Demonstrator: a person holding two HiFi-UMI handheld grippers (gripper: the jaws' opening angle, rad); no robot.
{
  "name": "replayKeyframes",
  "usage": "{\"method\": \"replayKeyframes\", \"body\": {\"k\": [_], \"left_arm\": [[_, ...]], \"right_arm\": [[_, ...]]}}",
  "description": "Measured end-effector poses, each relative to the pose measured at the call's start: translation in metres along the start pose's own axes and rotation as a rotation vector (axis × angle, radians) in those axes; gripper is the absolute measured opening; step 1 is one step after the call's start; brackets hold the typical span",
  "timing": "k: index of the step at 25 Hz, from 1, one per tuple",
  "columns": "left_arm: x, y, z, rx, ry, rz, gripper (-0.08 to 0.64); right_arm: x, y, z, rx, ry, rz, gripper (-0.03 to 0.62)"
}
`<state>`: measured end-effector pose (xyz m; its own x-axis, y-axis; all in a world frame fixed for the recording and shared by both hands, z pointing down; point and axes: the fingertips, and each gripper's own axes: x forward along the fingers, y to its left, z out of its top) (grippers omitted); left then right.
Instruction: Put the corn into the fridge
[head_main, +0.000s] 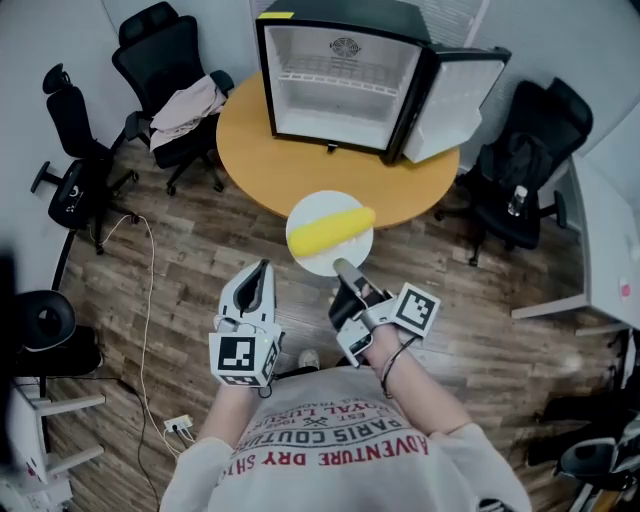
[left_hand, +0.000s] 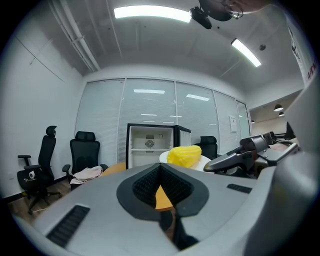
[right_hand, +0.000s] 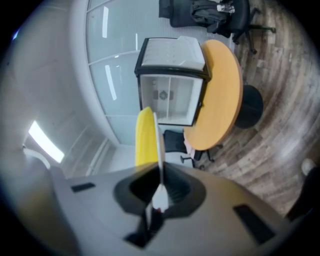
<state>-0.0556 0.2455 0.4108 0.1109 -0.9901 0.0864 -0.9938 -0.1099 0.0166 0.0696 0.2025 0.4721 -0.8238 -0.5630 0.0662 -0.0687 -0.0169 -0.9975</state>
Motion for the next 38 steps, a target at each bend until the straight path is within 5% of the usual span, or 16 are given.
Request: {"method": "replayKeyframes", "body": {"k": [12, 24, 38], "left_arm": [[0.092, 0.051, -0.005, -0.014, 0.019, 0.024, 0.025], [0.244, 0.075, 0.025, -0.039, -0.016, 0.07, 0.025], [0.35, 0.089, 0.027, -0.023, 0.012, -0.056, 0.025]], "right_arm": [[0.102, -0.005, 0.062, 0.009, 0.027, 0.002, 0.035], [0.195, 0.013, 0.187, -0.011, 0.06, 0.004, 0.035], [0.25, 0.008, 0.249, 0.031, -0.056, -0.025, 0.035]]}}
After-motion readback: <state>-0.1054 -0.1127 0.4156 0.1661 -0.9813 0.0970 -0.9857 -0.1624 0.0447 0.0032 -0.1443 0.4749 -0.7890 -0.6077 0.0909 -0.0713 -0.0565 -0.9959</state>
